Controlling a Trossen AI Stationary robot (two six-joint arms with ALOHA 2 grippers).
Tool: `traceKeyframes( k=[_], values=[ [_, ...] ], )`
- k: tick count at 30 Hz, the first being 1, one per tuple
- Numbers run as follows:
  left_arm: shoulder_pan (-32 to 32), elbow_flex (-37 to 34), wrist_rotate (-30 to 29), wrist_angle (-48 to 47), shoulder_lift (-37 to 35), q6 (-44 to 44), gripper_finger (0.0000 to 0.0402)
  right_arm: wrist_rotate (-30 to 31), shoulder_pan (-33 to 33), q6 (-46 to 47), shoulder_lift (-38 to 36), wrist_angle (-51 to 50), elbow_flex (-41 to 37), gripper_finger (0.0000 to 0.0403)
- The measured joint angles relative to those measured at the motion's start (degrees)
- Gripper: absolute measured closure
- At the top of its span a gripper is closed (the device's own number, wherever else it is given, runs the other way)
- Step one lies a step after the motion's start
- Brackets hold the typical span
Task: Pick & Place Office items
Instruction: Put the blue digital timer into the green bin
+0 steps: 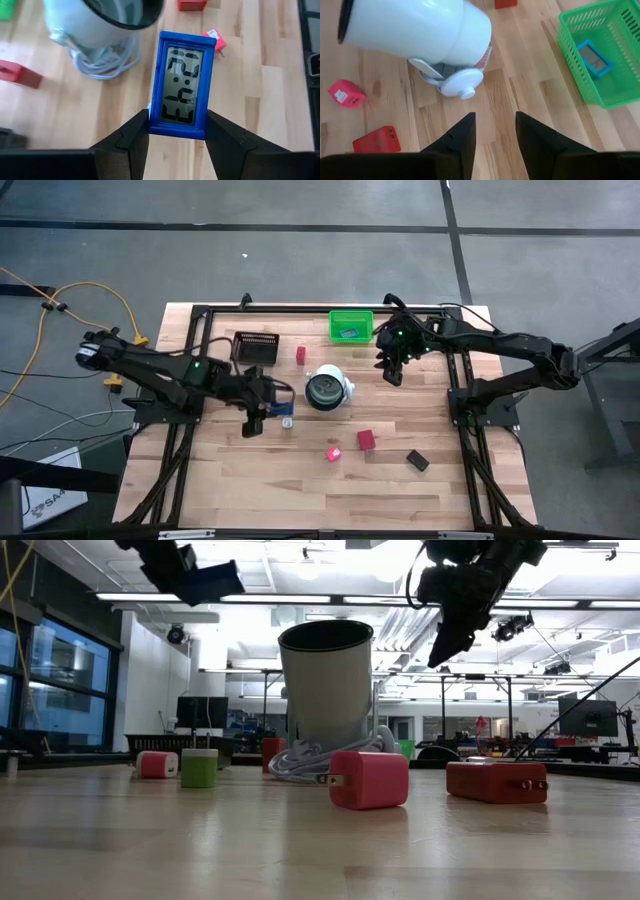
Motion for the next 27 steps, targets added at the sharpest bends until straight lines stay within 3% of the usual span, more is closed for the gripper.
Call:
traceKeyframes(
  k=[11, 17, 24, 27],
  values=[
    [8.7, 1.2, 0.8, -0.3, 0.0, 9.7, 0.0242, -0.2, 0.0, -1.5, 0.0, 5.9, 0.0, 0.0278],
    [11.6, 1.2, -4.0, 0.5, 0.0, 16.2, 0.0242, -0.2, 0.0, -1.5, 0.0, 9.4, 0.0, 0.0278],
    [13.5, 1.2, -5.8, 9.0, 0.0, 23.9, 0.0242, -2.4, 0.0, -0.9, 0.0, 15.9, 0.0, 0.0278],
    [13.6, 1.2, -9.6, 11.7, 0.0, 27.6, 0.0242, -4.0, 0.0, -0.1, 0.0, 18.8, 0.0, 0.0278]
  ],
)
